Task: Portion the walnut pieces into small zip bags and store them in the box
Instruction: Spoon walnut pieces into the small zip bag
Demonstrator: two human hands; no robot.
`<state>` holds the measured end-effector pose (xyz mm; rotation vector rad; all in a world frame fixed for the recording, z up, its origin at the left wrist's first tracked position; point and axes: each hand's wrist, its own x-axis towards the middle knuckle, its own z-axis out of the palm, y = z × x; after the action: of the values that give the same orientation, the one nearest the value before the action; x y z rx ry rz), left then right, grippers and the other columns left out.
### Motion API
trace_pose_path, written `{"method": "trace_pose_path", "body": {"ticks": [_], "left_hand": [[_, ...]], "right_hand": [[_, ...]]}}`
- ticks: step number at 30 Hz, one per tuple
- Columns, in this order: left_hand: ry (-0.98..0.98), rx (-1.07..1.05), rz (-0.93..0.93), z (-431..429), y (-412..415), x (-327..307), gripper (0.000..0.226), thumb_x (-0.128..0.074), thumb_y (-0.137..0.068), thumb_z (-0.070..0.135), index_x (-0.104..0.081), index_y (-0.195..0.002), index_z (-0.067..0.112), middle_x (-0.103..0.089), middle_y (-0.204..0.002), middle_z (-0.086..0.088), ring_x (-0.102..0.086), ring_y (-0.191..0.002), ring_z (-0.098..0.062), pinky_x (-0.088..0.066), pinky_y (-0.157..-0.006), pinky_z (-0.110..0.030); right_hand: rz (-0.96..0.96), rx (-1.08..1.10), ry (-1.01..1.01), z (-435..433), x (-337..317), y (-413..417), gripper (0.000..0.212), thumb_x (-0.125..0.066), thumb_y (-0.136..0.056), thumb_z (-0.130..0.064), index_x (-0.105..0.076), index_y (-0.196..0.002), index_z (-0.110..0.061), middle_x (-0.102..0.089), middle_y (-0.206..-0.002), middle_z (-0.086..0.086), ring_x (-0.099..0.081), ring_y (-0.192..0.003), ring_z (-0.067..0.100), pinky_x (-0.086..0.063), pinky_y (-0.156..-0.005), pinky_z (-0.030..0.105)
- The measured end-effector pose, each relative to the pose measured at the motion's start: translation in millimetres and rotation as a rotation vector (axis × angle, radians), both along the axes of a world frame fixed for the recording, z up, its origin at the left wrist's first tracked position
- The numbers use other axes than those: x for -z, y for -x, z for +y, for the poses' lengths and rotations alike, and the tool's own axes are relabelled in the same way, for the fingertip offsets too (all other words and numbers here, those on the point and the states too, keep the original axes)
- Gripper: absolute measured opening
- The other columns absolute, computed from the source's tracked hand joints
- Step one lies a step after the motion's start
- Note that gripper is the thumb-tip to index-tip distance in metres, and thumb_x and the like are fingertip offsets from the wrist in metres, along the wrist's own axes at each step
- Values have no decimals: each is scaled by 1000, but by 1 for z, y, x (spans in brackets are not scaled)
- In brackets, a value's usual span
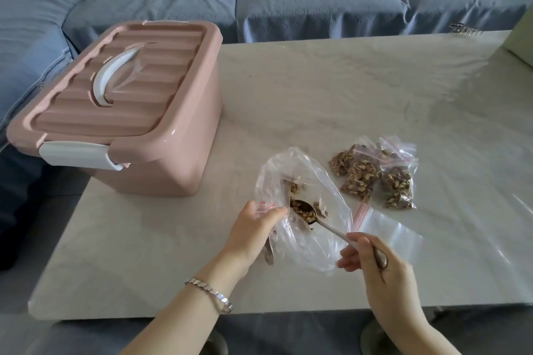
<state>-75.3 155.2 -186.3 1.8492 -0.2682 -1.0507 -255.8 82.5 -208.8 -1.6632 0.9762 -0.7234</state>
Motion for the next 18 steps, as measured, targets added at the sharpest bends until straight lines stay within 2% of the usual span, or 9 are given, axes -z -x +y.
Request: {"method": "trace_pose_path", "body": {"ticks": [3, 6, 7, 10, 13, 15, 18], "left_hand": [[77, -44, 75, -2, 2, 0, 49, -69, -69, 41, -54, -109, 15, -63, -103, -4, -61, -82, -14, -45, -72, -26], [99, -63, 74, -3, 1, -2, 63, -65, -58, 45, -54, -112, 15, -61, -98, -3, -60, -79, -17, -45, -75, -32], [89, -69, 58, -2, -1, -1, 63, -64, -57, 45, -53, -111, 14, -59, -93, -2, -59, -74, -15, -45, -71, -29], [92, -69, 58, 5, -9, 2, 63, -63, -59, 42, -53, -111, 9, -59, -82, -4, -57, -50, -13, -43, -43, -22], [47, -95, 40, 14, -16, 0, 51, -69, -67, 37, -53, -108, 13, -60, -87, -4, -56, -46, -10, -39, -36, -18], [-12, -105, -49, 22, -21, -4, 37, -70, -71, 36, -52, -98, 19, -60, -87, -2, -56, -47, -9, -40, -38, -19], [-91, -44, -352, 33, -29, -12, 32, -65, -67, 44, -48, -85, 25, -60, -85, 5, -58, -68, -15, -43, -59, -29]], "right_hand": [[-40, 59, -245, -4, 0, -5, 25, -41, -94, -19, -64, -89, -10, -68, -66, 9, -68, -60, 21, -56, -57, 23], [-97, 112, -410, -10, -6, -7, 27, -40, -96, -15, -63, -88, -3, -68, -62, 11, -68, -58, 23, -55, -52, 21], [-119, 127, -437, -12, -9, -7, 27, -41, -96, -16, -63, -87, -3, -68, -61, 10, -68, -57, 23, -55, -51, 21], [-172, 152, -482, -17, -16, -6, 27, -42, -96, -17, -63, -87, -1, -69, -61, 11, -68, -56, 23, -55, -51, 21], [-185, 160, -496, -23, -23, -6, 29, -42, -96, -17, -63, -85, -1, -68, -60, 11, -67, -54, 22, -55, -50, 21], [-191, 155, -494, -28, -28, -5, 30, -41, -96, -17, -63, -85, 0, -68, -60, 12, -67, -53, 22, -54, -49, 21], [-192, 143, -471, -36, -38, -2, 30, -41, -96, -17, -63, -85, 0, -67, -58, 11, -66, -51, 21, -53, -48, 21]]}}
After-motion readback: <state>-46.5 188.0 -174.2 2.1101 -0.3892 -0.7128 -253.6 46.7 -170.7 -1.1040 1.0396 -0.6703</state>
